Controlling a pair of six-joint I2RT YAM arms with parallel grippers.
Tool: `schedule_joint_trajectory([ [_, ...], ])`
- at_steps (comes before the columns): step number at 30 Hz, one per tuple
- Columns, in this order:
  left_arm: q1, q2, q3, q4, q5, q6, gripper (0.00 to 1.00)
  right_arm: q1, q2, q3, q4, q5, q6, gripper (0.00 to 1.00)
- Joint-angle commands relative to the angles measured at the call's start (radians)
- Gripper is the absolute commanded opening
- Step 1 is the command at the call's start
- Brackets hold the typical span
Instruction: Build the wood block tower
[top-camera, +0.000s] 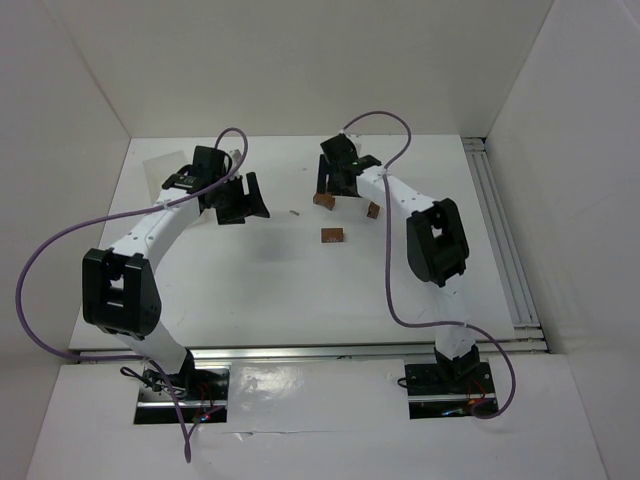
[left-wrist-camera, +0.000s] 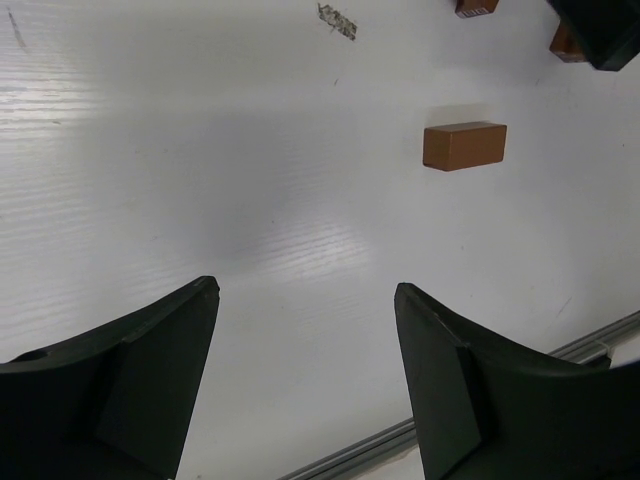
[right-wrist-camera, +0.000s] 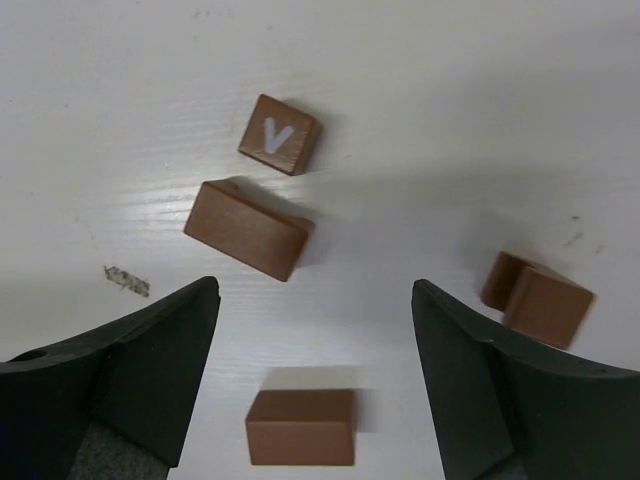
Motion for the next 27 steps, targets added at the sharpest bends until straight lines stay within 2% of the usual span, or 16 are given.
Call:
schedule_joint_trajectory([
  [1, 0.016, -0.051, 0.007, -0.007, -0.037, -0.026, 0.84, 0.028, 0.042, 0.072, 0.005, 0.029, 0.084, 0.86],
  [6, 0.025, -0.063, -0.025, 0.013, -0.019, -0.026, 0.84, 0.060, 0.057, 0.043, 0.059, 0.083, 0.221, 0.92],
  [9, 0.025, -0.063, -0.025, 0.013, -0.019, -0.026, 0.84, 0.060, 0.131, 0.141, -0.008, 0.092, 0.241, 0.93],
  [13, 0.025, -0.063, -0.025, 0.013, -0.019, -0.026, 0.84, 0.060, 0.186, 0.169, -0.030, 0.092, 0.260, 0.96],
  [20, 0.035, -0.063, -0.025, 0.013, -0.019, -0.017, 0.84, 0.060, 0.215, 0.178, -0.021, 0.092, 0.269, 0.96],
  [27, 0.035, -0.063, -0.016, 0.013, -0.009, -0.008, 0.84, 0.069, 0.235, 0.198, -0.012, 0.092, 0.269, 0.87],
])
